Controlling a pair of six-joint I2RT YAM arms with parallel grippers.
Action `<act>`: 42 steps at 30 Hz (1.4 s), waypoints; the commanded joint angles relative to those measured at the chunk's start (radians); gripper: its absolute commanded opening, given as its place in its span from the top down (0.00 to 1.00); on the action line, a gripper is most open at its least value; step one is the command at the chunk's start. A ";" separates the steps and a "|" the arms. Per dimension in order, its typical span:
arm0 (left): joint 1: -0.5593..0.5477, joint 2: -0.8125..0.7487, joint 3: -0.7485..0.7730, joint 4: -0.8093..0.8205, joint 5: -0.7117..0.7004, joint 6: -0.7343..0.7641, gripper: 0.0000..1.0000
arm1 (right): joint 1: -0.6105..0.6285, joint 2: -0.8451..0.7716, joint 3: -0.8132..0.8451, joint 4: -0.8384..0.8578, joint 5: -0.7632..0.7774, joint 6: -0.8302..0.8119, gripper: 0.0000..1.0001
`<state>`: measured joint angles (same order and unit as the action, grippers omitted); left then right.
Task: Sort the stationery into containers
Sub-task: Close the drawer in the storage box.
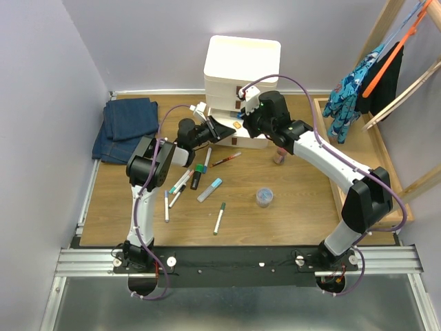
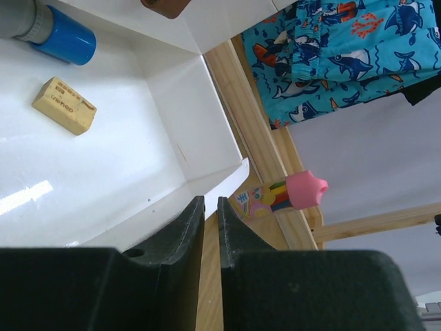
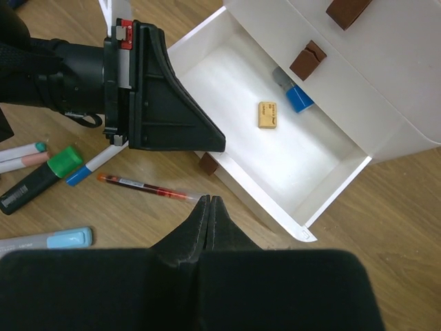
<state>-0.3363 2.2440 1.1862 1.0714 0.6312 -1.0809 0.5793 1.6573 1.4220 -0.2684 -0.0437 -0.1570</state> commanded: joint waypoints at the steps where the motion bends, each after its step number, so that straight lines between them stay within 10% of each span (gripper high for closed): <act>1: 0.010 -0.131 -0.051 0.051 0.024 0.038 0.78 | -0.010 -0.001 -0.001 0.037 0.022 0.014 0.99; 14: -0.006 -0.161 -0.247 0.018 0.009 -0.010 0.84 | -0.022 0.030 0.035 0.034 0.021 0.011 0.99; 42: -0.006 0.100 0.116 -0.125 -0.064 0.045 0.74 | -0.044 -0.005 -0.028 0.051 0.038 0.004 0.99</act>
<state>-0.3408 2.2860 1.2186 0.9966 0.6228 -1.0637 0.5426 1.6749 1.4078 -0.2462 -0.0288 -0.1547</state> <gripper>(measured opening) 0.222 0.012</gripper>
